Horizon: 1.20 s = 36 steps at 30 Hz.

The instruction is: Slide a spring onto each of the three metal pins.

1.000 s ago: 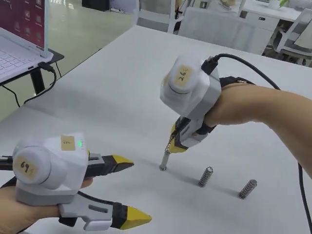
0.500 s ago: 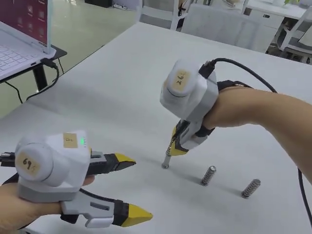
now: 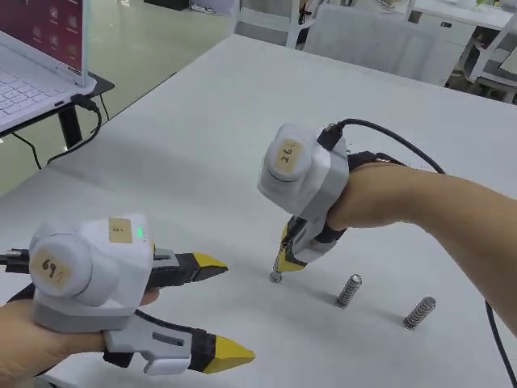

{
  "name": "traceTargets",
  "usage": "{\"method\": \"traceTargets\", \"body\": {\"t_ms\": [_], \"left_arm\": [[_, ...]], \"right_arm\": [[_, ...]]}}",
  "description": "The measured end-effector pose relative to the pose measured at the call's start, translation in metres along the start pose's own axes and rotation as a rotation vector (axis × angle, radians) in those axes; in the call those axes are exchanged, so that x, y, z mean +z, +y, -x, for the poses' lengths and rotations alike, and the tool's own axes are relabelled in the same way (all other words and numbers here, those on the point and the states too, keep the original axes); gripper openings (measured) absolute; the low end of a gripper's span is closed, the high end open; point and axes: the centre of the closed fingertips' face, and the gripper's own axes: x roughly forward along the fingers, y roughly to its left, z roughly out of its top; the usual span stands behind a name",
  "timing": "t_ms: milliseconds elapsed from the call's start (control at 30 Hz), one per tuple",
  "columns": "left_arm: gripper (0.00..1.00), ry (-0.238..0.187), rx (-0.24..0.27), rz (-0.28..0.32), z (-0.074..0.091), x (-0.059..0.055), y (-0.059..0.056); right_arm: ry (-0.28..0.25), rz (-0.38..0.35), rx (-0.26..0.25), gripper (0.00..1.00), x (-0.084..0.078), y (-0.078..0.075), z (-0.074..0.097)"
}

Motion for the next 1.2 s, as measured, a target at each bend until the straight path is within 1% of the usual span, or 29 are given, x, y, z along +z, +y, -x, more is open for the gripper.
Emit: {"method": "traceTargets", "body": {"t_ms": [233,567,867,1200], "left_arm": [[0.59,0.004,0.003,-0.002,0.0,0.0,0.0],[0.58,0.011,0.001,-0.003,0.0,-0.001,0.0],[0.58,0.014,-0.002,-0.007,-0.001,0.0,0.0],[0.58,0.018,-0.002,-0.007,-0.001,-0.001,0.001]], "right_arm": [[0.002,0.01,0.017,0.09,0.002,0.007,-0.006],[0.011,0.003,0.025,0.09,-0.001,0.011,-0.015],[0.004,-0.016,0.03,0.1,-0.003,0.012,-0.016],[-0.015,-0.024,0.021,0.19,-0.002,0.011,-0.015]]}}
